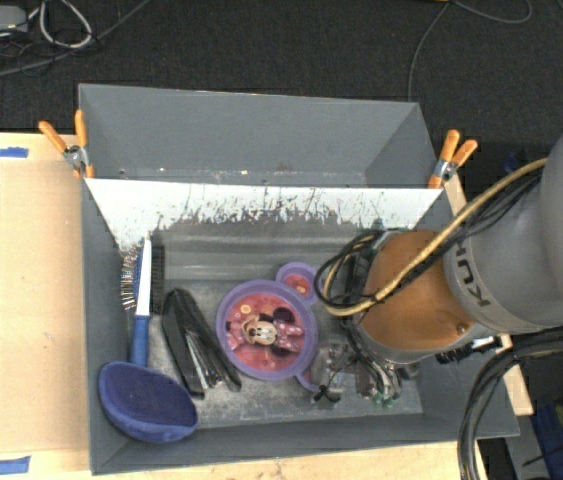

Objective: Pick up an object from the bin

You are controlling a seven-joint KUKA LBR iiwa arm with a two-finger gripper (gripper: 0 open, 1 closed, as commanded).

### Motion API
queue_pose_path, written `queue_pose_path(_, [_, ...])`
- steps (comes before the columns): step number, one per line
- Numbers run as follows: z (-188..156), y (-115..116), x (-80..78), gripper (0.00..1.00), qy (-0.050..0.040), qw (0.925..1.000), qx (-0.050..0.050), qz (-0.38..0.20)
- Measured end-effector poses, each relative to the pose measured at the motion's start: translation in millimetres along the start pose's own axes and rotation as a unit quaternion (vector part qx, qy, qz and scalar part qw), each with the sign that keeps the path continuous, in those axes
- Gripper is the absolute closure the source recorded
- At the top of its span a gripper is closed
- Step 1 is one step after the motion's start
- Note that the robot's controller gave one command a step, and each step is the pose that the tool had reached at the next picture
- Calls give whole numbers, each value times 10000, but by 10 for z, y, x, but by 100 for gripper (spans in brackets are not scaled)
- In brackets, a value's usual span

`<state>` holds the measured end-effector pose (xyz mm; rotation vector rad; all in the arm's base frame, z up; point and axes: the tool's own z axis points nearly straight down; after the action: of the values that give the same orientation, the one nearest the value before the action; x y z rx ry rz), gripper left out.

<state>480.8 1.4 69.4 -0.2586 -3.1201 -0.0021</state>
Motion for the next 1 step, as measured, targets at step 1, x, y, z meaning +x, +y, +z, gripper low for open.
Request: queue_pose_path(1, [-1,0,0,100,0,10000,0,2])
